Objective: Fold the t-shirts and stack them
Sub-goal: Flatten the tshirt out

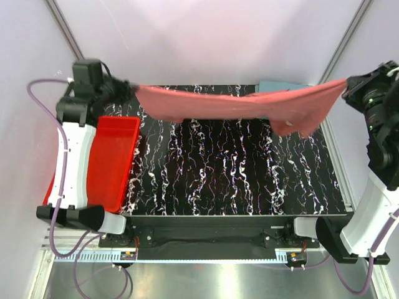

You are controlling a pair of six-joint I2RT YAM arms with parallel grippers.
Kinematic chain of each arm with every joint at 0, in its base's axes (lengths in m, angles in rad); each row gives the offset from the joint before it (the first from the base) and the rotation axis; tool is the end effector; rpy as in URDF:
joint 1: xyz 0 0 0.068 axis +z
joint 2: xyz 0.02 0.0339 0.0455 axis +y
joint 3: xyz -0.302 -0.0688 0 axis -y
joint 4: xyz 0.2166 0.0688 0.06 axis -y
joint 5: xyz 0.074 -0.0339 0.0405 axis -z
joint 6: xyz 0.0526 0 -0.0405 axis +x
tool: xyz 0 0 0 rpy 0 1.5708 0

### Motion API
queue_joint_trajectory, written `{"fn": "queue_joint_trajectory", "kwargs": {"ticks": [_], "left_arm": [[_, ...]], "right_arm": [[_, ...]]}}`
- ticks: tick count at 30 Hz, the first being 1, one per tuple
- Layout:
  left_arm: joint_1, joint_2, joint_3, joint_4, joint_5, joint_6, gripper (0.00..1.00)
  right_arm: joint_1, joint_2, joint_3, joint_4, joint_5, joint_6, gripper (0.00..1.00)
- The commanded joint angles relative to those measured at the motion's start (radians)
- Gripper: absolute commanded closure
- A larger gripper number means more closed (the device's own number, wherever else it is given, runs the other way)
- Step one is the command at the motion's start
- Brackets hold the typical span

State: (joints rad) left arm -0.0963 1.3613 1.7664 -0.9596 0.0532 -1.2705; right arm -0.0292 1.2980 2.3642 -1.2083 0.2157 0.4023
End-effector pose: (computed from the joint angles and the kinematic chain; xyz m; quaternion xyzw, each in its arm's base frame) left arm 0.2388 -0.0259 0.4828 -0.4730 0.7343 -0.3251 0.3625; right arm 0.1146 -0.0146 0.6052 0.2297 0.7186 0.0409 0.6551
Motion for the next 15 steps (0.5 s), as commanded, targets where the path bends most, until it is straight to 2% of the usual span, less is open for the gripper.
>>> {"fn": "queue_joint_trajectory", "kwargs": {"ticks": [1,3,5,7,9,10,11,12,15], "left_arm": [[0.033,0.077,0.262,0.122,0.045,0.037,1.00],[0.035,0.165,0.432,0.076,0.086,0.016,1.00],[0.000,0.139,0.443,0.055,0.083,0.023,1.00],[0.009,0.046,0.253,0.068,0.042,0.010,1.00],[0.094,-0.060,0.078,0.178,0.045,-0.033,1.00],[0.133,-0.030,0.111,0.162,0.081,-0.064,1.00],[0.156,0.023,0.164,0.153,0.124,-0.072,1.00],[0.165,0.107,0.209,0.186,0.196,-0.079,1.00],[0.147,0.186,0.362,0.217,0.240,-0.116,1.00]], "right_arm": [[-0.003,0.080,0.129,0.128,0.065,-0.011,1.00],[-0.003,0.142,0.289,0.095,0.063,-0.008,1.00],[-0.003,0.172,0.320,0.085,0.037,0.003,1.00],[-0.003,0.112,0.224,0.087,0.027,0.018,1.00],[-0.003,0.035,0.077,0.162,0.033,0.030,1.00],[-0.003,-0.020,-0.047,0.194,0.034,0.038,1.00],[-0.003,-0.023,-0.069,0.210,0.033,0.041,1.00],[-0.003,-0.008,-0.062,0.205,0.028,0.049,1.00],[-0.003,0.085,0.108,0.162,0.005,0.046,1.00]]}}
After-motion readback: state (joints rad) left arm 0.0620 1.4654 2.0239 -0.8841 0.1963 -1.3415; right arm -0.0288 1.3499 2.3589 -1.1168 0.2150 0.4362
